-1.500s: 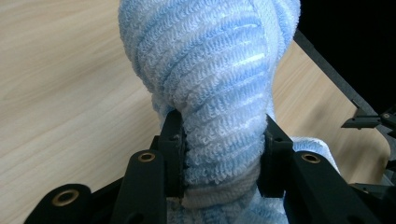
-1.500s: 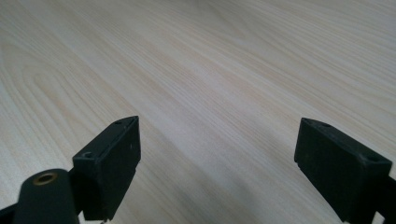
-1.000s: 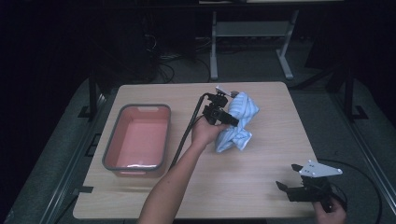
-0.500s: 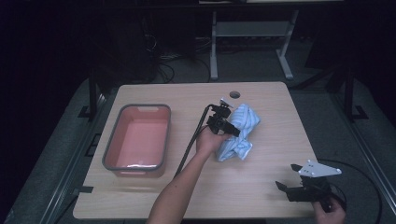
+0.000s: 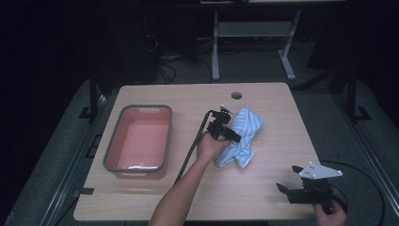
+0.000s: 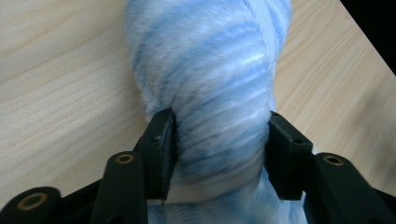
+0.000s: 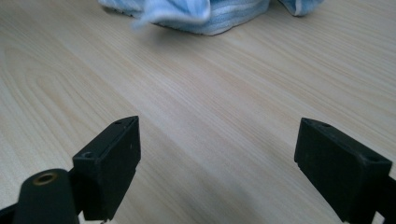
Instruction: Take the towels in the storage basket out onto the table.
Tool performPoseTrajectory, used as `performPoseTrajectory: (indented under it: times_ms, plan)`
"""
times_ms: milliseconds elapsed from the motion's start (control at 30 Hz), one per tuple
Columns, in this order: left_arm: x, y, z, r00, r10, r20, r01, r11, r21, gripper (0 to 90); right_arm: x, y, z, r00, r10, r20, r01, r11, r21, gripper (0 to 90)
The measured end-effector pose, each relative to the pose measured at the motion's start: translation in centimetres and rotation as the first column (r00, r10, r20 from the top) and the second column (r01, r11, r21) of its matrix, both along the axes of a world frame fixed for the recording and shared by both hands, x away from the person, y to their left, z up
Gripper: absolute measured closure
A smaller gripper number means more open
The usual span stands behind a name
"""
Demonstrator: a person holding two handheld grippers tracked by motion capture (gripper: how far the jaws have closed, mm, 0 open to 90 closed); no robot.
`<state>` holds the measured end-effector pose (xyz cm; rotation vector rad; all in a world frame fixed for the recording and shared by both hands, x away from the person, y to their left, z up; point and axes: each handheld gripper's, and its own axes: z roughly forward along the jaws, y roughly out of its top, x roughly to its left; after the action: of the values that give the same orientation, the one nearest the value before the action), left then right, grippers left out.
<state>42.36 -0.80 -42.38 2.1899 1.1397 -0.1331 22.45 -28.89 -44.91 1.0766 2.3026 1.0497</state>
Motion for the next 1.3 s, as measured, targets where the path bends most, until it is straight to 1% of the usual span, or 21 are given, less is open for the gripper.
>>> performPoseTrajectory:
  times_ms: [33,100,233,267,300,467,533,567,600,633,767,867,900,967,1033,1167,1300]
  plan:
    - [-0.1,0.0,0.0,1.0,0.003,0.0,-0.003,0.9999,-0.01,47.0,-0.1,0.0,0.0,1.0,-0.002,-0.003,0.002,1.0,0.001,13.9]
    - [-0.3,0.2,0.1,1.0,0.003,0.005,-0.003,0.9999,-0.012,43.3,-0.2,0.0,0.0,1.0,-0.004,-0.002,0.004,1.0,0.001,13.9]
    - [-0.9,0.8,0.3,0.9999,0.002,0.013,-0.002,0.9995,-0.032,41.3,-0.3,-0.1,0.1,1.0,-0.005,-0.002,0.005,1.0,0.003,13.9]
    - [-1.0,0.9,0.3,0.9999,0.0,0.016,0.001,0.9995,-0.032,40.5,-0.2,-0.1,0.1,1.0,-0.004,0.004,0.004,1.0,0.0,13.9]
    - [-1.1,1.1,0.4,0.9998,-0.003,0.021,0.003,0.9995,-0.032,40.1,-0.3,-0.1,0.1,1.0,-0.007,-0.002,0.007,1.0,0.002,13.9]
    - [-1.7,2.1,0.9,0.9994,-0.004,0.033,0.006,0.9987,-0.05,39.1,-0.1,0.1,0.0,1.0,-0.001,-0.001,0.001,1.0,-0.001,13.9]
    - [-1.9,2.6,1.1,0.9995,-0.009,0.03,0.011,0.9979,-0.064,38.0,0.0,0.3,0.0,1.0,0.0,-0.005,0.0,1.0,-0.002,13.9]
    - [-2.1,2.7,1.2,0.9994,-0.007,0.035,0.01,0.9975,-0.07,37.9,0.0,0.3,0.0,1.0,0.003,-0.002,-0.003,1.0,-0.007,13.9]
    - [-2.2,2.9,1.3,0.9988,-0.012,0.046,0.015,0.9977,-0.066,38.0,0.1,0.4,0.0,1.0,0.003,-0.002,-0.003,1.0,-0.007,13.9]
    - [-2.3,3.0,1.4,0.9987,-0.013,0.05,0.017,0.9978,-0.065,37.9,0.1,0.4,0.0,1.0,0.003,-0.003,-0.003,1.0,-0.008,13.9]
    - [-3.0,3.8,1.8,0.9979,-0.016,0.063,0.021,0.9965,-0.081,37.9,0.1,0.5,0.0,1.0,0.003,-0.004,-0.003,1.0,-0.009,13.9]
    - [-3.7,4.4,2.1,0.9961,-0.039,0.079,0.045,0.9963,-0.074,37.6,0.1,0.4,0.0,1.0,-0.001,-0.002,0.001,1.0,-0.008,13.9]
    - [-3.9,4.5,2.2,0.9961,-0.034,0.081,0.041,0.9959,-0.081,37.6,0.1,0.4,0.0,1.0,-0.002,-0.002,0.002,1.0,-0.009,13.9]
    - [-4.3,4.8,2.3,0.9948,-0.044,0.092,0.051,0.9961,-0.071,37.6,0.1,0.3,0.0,1.0,-0.005,-0.005,0.005,1.0,-0.01,13.9]
    - [-4.6,5.3,2.3,0.9955,-0.037,0.087,0.045,0.9948,-0.092,37.0,0.1,0.3,0.0,1.0,-0.006,-0.006,0.006,1.0,-0.01,13.9]
    - [-5.4,5.9,2.3,0.9946,-0.047,0.092,0.056,0.9931,-0.103,37.2,0.1,0.3,-0.1,1.0,-0.006,-0.006,0.006,1.0,-0.011,13.9]
    - [-6.2,6.5,2.3,0.9937,-0.043,0.104,0.055,0.9915,-0.118,36.0,0.2,0.3,-0.1,0.9999,-0.008,-0.007,0.008,1.0,-0.009,13.9]
